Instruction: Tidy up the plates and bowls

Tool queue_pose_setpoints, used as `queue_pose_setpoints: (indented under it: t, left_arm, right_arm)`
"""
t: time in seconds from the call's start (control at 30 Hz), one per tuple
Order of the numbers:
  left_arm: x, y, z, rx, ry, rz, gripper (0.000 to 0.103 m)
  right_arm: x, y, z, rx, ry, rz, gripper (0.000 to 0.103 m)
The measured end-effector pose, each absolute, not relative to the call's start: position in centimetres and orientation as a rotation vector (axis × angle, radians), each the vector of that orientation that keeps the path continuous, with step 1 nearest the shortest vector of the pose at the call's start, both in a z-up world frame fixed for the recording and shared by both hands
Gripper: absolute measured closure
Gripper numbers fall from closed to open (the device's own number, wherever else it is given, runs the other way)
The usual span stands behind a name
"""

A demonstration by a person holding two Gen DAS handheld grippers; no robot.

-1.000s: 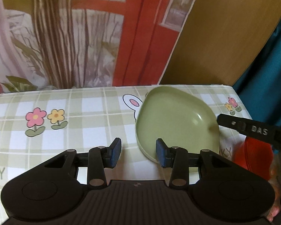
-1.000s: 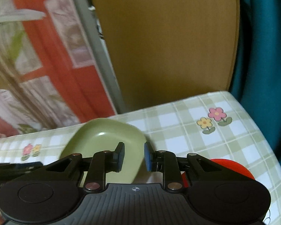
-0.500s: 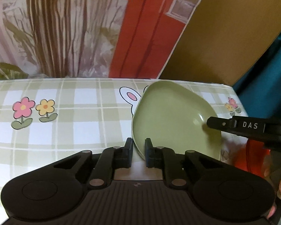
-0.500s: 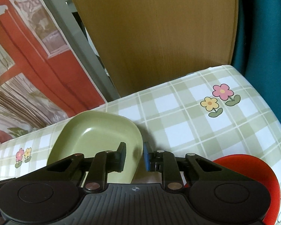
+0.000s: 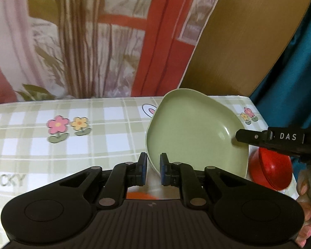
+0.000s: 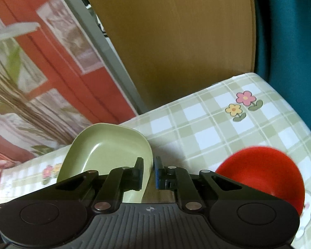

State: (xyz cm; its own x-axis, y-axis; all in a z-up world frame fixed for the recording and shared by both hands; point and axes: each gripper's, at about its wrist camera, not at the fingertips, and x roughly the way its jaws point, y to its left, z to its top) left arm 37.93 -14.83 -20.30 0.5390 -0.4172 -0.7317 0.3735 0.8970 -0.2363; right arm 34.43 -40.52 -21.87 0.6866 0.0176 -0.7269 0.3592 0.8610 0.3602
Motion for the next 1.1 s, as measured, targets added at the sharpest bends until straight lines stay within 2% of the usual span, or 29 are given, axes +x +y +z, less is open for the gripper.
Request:
queue_pose_setpoints:
  t: [0.37,1.1]
  left_arm:
    - [32.6,-9.8,-17.0,-0.012,0.844,-0.417,0.089]
    - [28.5,-5.9,-17.3,-0.025,0.850,-0.369,0.089]
  right_arm:
    - [28.8,-34.7,-19.6,0.529,0.763,-0.130,0.092]
    - [25.0,-29.4,-19.0,0.530,0.755,-0.082,0.092]
